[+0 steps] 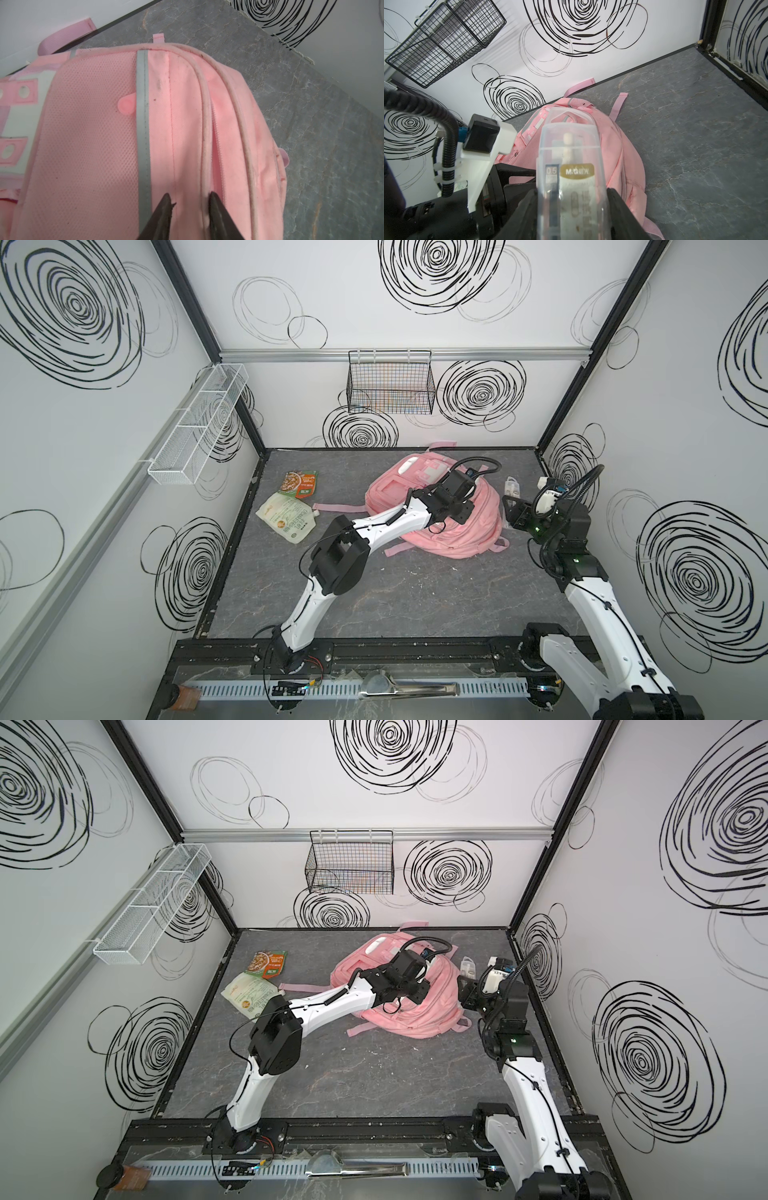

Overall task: Pack the student bag
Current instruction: 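Hold the pencil case above the bag while left widens the main opening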

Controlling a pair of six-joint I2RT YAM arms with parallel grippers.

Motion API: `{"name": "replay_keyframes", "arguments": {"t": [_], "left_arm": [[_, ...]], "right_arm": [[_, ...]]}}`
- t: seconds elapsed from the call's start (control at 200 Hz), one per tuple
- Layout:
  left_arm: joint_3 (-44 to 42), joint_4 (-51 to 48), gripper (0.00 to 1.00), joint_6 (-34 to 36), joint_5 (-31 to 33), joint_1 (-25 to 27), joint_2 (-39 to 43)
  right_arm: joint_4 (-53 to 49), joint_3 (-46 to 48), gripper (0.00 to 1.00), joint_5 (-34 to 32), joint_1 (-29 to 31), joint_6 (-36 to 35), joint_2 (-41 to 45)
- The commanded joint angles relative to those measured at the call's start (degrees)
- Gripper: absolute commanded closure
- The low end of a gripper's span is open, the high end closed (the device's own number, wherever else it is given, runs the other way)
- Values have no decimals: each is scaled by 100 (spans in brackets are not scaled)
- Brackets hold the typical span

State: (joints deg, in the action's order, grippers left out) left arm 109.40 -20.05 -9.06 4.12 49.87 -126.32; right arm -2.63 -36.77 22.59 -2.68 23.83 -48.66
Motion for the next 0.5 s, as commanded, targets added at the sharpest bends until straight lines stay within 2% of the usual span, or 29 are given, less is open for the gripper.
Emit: {"name": "replay_keyframes", "arguments": {"t": [0.0,0.105,0.215,0.23,0.38,0.495], "left_arm": [[152,-38,73,96,383,-139,-61],[184,-17,90,132,361,-134,-76],[262,-57,96,180,338,-127,-157],[277,-66,100,177,328,-131,-164],[347,-112,100,130,193,-145,-189],[293,-41,100,-82,-136,-213,-9]], "right_arm": [[237,32,71,37,30,25,98],[237,15,71,46,39,38,103],[206,-4,71,47,47,42,103],[210,-5,71,52,48,47,102],[237,2,71,40,74,76,103],[263,-4,71,35,136,154,30]]}}
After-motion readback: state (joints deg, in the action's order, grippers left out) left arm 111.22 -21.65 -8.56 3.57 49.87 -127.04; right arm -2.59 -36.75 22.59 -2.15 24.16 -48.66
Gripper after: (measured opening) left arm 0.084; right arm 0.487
